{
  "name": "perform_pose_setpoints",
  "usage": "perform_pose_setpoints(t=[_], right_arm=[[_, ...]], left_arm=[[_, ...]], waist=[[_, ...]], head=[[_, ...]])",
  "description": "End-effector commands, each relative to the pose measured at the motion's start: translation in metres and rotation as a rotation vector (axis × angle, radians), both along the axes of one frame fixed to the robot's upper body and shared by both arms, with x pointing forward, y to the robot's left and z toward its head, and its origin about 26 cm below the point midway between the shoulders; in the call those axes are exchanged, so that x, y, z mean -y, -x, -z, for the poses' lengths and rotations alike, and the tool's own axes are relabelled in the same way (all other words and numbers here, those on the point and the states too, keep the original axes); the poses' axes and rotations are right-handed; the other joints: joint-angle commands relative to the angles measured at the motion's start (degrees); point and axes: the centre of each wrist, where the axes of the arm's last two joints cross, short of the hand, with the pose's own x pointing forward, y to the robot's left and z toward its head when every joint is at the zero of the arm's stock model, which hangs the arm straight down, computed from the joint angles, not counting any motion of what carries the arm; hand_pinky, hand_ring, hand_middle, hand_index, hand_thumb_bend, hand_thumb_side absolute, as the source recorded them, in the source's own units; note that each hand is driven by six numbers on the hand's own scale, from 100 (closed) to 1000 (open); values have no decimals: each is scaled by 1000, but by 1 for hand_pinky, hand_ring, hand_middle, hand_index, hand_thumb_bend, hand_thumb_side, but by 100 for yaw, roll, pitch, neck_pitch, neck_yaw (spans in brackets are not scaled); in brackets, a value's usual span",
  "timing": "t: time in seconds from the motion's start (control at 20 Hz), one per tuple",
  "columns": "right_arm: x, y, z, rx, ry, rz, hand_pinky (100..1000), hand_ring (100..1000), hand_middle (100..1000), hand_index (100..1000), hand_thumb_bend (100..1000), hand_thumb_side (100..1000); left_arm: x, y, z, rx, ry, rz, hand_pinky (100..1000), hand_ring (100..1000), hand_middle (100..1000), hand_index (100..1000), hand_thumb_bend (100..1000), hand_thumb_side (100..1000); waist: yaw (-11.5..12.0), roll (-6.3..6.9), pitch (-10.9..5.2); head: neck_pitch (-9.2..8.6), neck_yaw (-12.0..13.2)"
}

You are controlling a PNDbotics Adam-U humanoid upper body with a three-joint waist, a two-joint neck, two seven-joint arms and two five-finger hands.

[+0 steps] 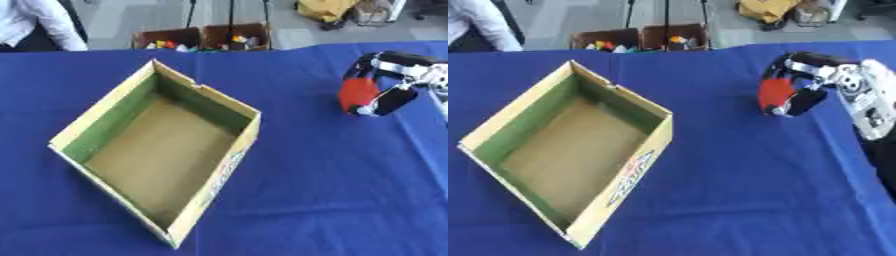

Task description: Pick up objects on the table and place them in the box.

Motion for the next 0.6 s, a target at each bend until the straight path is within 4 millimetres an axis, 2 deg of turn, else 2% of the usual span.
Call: perform_pose_setpoints(t=[0.05, 0.2, 0.6], right_arm=[[5, 4, -17, 23, 17, 9, 715, 828, 820, 809, 372, 169], [6, 4, -21, 23, 18, 7, 722, 838, 838, 838, 409, 171], [9, 5, -23, 16, 31, 20, 724, 841, 844, 856, 313, 164]], left_arm=[[0, 2, -7, 23, -23, 0, 527, 632, 780, 884, 100, 732], [0, 2, -7, 22, -23, 0, 527, 632, 780, 884, 100, 732], [1, 1, -7, 19, -24, 4, 526, 630, 781, 884, 100, 729]], waist=[[6, -94, -15], [2, -92, -17], [3, -94, -12]], head=[[-69, -22], [-63, -26], [-86, -65]])
